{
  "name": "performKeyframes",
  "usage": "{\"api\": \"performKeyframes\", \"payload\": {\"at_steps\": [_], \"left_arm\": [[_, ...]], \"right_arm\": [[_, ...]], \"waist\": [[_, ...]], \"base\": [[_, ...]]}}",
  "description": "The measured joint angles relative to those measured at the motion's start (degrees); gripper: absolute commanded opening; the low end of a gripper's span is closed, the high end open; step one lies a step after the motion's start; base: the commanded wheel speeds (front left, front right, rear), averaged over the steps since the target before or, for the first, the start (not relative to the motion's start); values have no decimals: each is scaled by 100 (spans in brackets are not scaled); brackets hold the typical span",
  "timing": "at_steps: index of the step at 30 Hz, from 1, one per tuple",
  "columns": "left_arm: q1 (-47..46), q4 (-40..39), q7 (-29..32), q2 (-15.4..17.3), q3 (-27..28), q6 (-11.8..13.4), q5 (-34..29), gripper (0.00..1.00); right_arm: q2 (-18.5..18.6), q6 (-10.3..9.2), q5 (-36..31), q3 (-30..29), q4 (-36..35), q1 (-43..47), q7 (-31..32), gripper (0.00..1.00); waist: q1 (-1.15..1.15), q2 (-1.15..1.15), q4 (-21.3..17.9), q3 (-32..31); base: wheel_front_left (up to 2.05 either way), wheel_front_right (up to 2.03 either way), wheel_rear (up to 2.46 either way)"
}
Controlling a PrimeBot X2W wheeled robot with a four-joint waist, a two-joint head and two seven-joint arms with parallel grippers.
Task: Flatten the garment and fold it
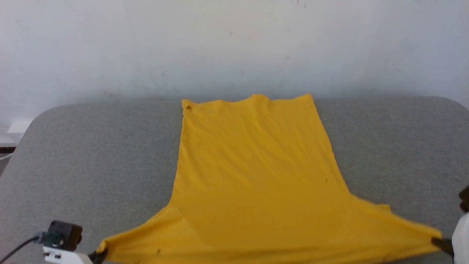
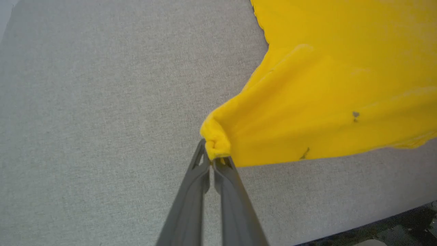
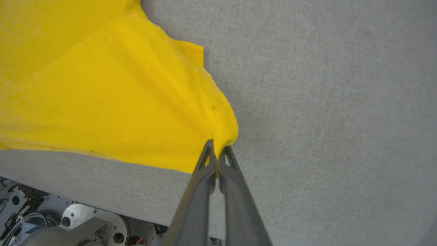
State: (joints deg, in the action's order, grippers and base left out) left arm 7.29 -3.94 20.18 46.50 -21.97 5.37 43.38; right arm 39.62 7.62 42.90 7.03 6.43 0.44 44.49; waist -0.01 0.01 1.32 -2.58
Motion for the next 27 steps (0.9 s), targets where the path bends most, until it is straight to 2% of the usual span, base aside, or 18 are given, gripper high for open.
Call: {"api": "performKeyframes", "payload": {"at_steps": [6,14,15,16,23,27], "left_arm": [[441,-403,285,52,-111,178,187,0],[622,-888,405,-158,-447,343,62,0],[610,-916,392,-211,-441,364,53,0],[572,-940,381,-260,-435,386,52,0],[185,-1348,324,-407,-520,487,-226,0],[27,-1727,288,-755,-757,503,-348,0]], "right_arm": [[-443,-1,-236,-764,-719,1046,877,0],[-953,-1,-764,-1180,-1226,1504,1194,0],[-983,-1,-798,-1209,-1288,1479,1140,34],[-1020,-1,-867,-1257,-1330,1409,1023,100],[-1112,-7,-922,-1410,-1537,431,940,100],[-1255,-8,-1168,-1552,-1507,-535,933,100]], "waist": [[1,0,68,88],[1,0,154,384],[1,0,173,432],[1,0,194,486],[2,0,396,967],[2,0,575,1338]], "base": [[0,0,0],[0,0,0],[0,0,0],[0,0,0],[0,0,0],[0,0,0]]}}
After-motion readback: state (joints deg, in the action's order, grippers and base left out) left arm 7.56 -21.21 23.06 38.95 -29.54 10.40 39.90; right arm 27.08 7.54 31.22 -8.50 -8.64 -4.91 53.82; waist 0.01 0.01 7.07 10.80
